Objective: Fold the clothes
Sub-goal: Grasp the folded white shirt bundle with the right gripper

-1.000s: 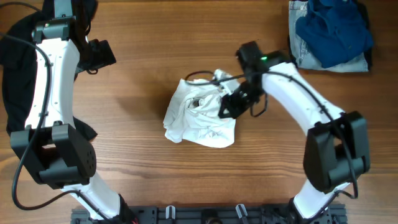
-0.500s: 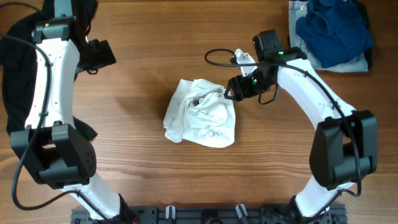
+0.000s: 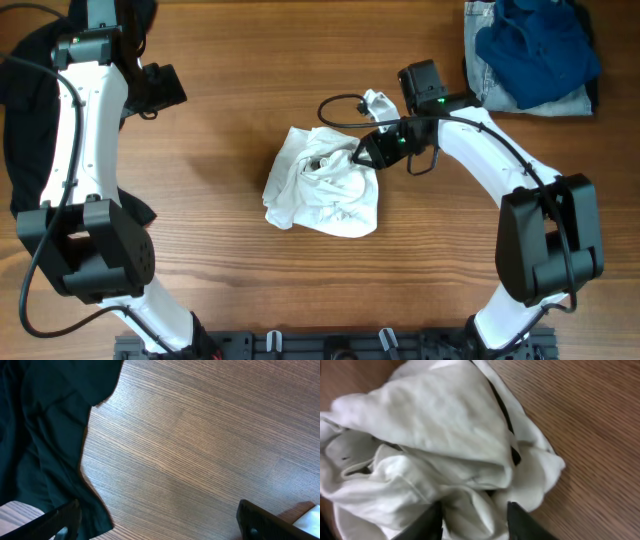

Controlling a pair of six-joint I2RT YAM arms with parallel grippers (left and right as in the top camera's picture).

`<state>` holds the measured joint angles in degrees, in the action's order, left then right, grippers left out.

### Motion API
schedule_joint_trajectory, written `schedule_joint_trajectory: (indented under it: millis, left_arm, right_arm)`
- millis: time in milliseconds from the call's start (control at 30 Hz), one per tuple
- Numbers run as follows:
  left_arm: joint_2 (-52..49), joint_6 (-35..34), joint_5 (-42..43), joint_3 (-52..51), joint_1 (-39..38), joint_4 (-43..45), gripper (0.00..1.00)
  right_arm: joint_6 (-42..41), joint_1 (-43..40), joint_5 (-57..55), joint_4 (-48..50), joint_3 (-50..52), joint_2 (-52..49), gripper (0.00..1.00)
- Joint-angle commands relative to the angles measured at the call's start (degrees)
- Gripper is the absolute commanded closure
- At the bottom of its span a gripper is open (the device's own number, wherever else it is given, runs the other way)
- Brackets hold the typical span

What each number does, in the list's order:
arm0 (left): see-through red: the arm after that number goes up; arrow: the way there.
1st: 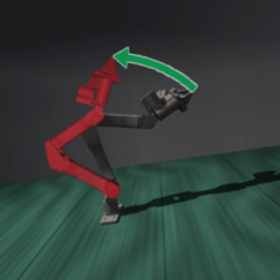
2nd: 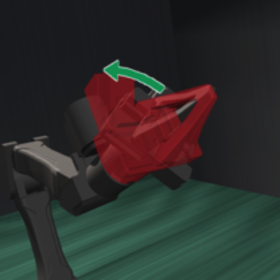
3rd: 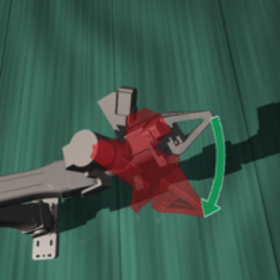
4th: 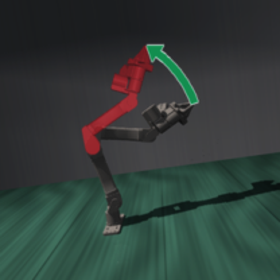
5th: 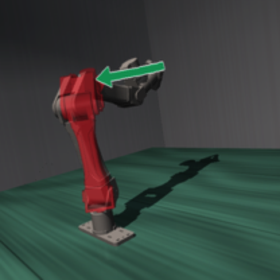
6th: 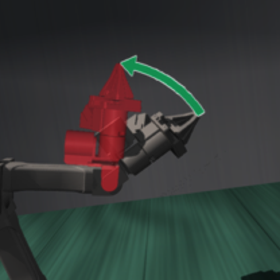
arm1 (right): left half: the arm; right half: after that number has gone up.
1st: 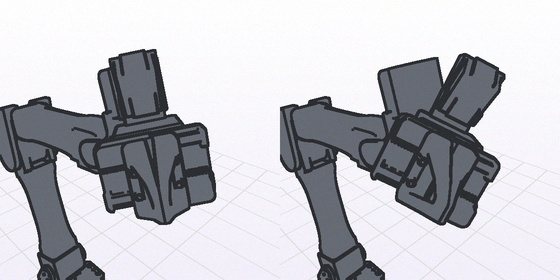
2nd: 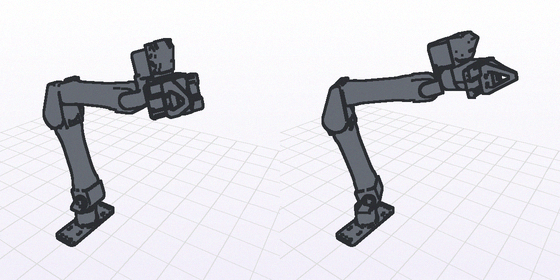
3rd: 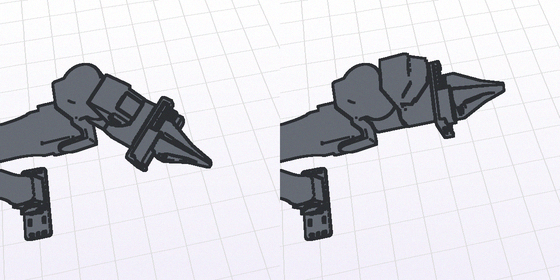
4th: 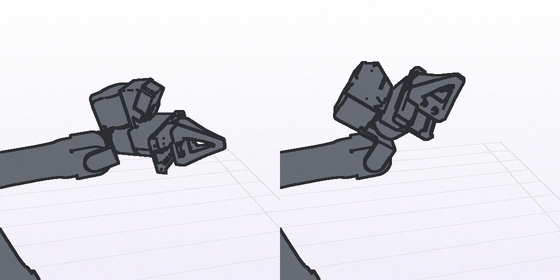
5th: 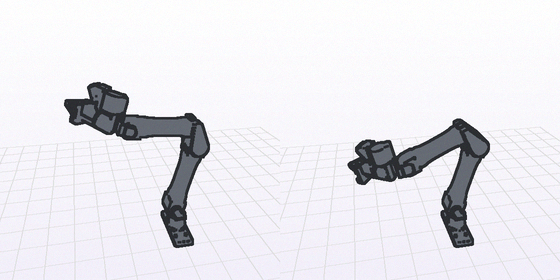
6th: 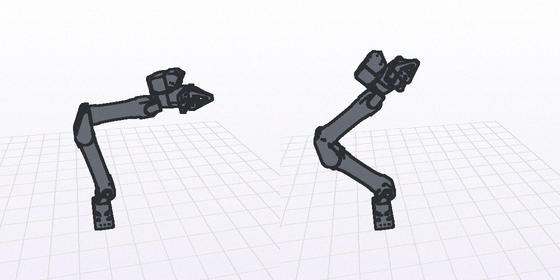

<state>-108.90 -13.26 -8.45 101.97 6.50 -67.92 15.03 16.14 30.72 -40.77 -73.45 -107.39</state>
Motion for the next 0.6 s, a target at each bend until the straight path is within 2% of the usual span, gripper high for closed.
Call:
schedule_joint_trajectory:
  millis: [0,33,67,167,333,433,567]
  left_arm:
    - [-0.6,-0.5,0.5,0.3,0.2,0.0,0.0]
    - [-0.6,-0.5,0.5,0.3,0.2,0.0,0.0]
    - [-0.6,-0.5,0.5,0.3,0.2,0.0,0.0]
    - [-0.6,-0.5,0.5,0.3,0.2,0.0,0.0]
    - [-0.6,-0.5,0.5,0.3,0.2,0.0,0.0]
    - [-0.6,-0.5,0.5,0.3,0.2,0.0,0.0]
    - [-0.6,-0.5,0.5,0.3,0.2,0.0,0.0]
  right_arm:
    - [1.5,0.1,4.1,0.0,0.2,0.0,0.79]
    - [1.5,0.1,4.1,-0.3,0.2,0.0,0.91]
    - [1.5,0.1,4.1,-0.9,0.2,0.0,0.96]
    - [1.3,0.1,4.3,-4.0,0.2,0.2,0.95]
    - [1.2,2.2,5.3,-18.0,-5.4,6.6,0.96]
    - [-5.0,9.6,4.9,-19.1,-7.3,12.3,0.96]
    - [-11.5,22.0,4.9,-13.6,-7.2,11.3,0.96]
